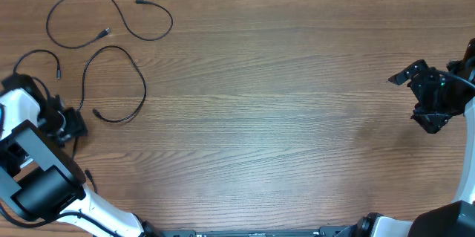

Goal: Untangle cables

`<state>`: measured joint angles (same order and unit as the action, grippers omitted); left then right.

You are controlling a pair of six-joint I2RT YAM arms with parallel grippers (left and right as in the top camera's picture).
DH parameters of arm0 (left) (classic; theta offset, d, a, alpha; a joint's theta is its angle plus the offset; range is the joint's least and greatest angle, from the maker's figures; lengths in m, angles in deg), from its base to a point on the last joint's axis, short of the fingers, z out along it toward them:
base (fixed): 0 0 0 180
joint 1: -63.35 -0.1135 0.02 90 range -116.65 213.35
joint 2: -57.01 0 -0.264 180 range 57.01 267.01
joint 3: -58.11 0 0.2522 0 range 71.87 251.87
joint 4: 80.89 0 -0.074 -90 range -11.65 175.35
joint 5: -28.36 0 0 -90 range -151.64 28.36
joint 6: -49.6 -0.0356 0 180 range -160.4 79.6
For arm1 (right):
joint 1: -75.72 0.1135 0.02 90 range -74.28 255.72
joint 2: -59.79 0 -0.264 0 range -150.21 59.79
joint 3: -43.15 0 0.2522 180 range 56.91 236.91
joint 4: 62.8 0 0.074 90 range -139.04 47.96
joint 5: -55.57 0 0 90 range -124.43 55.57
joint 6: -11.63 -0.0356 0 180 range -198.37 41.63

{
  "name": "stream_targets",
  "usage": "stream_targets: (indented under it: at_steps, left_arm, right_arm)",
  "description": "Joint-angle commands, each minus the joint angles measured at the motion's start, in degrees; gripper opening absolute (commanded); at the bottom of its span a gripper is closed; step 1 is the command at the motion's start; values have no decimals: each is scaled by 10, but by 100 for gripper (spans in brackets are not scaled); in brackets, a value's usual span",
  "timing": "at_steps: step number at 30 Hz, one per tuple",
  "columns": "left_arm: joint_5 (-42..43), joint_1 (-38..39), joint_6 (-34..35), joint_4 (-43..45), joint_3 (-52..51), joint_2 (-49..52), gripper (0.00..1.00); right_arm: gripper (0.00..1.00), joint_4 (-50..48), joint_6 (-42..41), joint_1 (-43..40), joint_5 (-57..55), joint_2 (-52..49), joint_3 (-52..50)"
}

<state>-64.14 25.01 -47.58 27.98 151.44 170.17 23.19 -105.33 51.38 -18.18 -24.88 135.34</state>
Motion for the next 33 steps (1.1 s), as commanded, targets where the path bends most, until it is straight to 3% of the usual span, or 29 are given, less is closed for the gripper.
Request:
stream_targets:
  at_steps: [1, 9, 15, 17, 18, 22, 33]
  left_arm:
    - [42, 1, 10, -41, 92, -1, 65]
    - [266, 10, 10, -145, 263, -19, 74]
    - [355, 73, 15, -148, 272, -85, 82]
    - [349, 110, 21, -148, 272, -106, 90]
    - [338, 131, 21, -146, 272, -114, 100]
    - [263, 213, 26, -143, 272, -120, 100]
    - [223, 344, 31, -146, 270, -113, 100]
  right_arm:
    - [100, -1, 3, -1, -2, 4, 10]
    - [100, -1, 3, -1, -2, 4, 10]
    - [100, -1, 2, -1, -2, 4, 10]
    - [100, -1, 2, -1, -2, 4, 10]
    - [100, -1, 3, -1, -2, 4, 10]
    - [100, -1, 3, -1, -2, 4, 10]
    - [100, 33, -16, -1, 74, 4, 10]
